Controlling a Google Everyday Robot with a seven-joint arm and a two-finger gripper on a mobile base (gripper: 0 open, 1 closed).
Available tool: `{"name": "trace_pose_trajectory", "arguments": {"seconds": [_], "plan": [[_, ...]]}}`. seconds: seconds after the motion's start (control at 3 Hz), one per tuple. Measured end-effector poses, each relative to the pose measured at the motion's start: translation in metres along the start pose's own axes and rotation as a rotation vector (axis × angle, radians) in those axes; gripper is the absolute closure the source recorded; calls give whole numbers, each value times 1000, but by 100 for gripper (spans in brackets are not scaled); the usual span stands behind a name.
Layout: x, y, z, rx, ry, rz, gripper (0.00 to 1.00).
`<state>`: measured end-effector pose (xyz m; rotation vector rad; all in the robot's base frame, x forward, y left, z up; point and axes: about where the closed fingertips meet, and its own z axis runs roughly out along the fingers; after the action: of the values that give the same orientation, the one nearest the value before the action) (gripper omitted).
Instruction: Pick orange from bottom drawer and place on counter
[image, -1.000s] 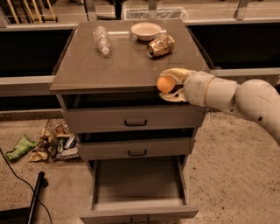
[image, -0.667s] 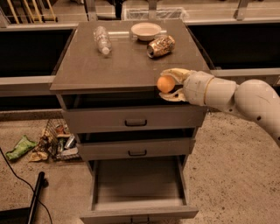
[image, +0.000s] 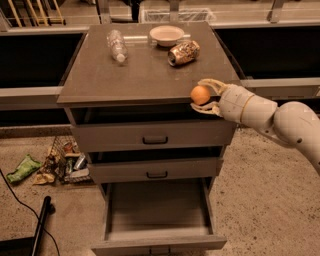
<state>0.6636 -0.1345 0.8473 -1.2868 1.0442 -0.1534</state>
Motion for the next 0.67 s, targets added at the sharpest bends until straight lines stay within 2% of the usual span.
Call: {"name": "trace_pose_trajectory", "arguments": {"seconds": [0.33, 0.67], "plan": [[13, -2, -1, 27, 4, 70, 100], [20, -3, -2, 43, 6, 110, 100]]}}
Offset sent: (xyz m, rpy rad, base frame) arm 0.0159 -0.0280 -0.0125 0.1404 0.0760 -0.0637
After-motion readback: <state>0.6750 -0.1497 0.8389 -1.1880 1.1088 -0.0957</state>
